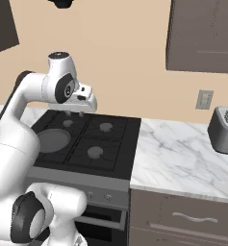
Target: Turn on the front left burner of the stove.
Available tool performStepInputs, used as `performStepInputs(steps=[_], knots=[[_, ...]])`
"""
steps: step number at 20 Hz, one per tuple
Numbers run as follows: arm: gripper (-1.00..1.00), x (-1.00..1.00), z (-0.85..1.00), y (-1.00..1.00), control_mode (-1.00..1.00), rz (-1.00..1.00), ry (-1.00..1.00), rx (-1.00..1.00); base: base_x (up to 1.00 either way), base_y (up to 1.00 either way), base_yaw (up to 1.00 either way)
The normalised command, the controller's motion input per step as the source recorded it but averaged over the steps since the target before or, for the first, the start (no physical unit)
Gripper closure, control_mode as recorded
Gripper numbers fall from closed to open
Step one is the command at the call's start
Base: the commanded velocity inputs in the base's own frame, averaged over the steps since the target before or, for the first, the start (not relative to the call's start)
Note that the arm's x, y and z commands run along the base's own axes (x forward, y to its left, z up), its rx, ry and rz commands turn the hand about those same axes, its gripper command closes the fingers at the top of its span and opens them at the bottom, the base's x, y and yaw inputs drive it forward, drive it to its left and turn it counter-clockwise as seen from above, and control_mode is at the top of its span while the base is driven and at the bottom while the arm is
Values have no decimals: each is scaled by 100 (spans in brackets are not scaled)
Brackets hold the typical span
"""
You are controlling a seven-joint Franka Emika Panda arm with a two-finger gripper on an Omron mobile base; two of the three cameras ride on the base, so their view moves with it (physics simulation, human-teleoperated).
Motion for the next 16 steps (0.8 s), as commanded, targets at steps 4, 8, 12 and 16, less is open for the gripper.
performStepInputs(steps=[4,8,12,16], knots=[[-100,-4,-18,9,-100,0,-3,0,0,0,0],[-100,0,-31,88,-100,0,-8,-6,0,0,0],[-100,-31,-18,80,-100,5,-7,-14,0,0,0],[-100,-23,-15,76,-100,15,0,-17,0,0,0]])
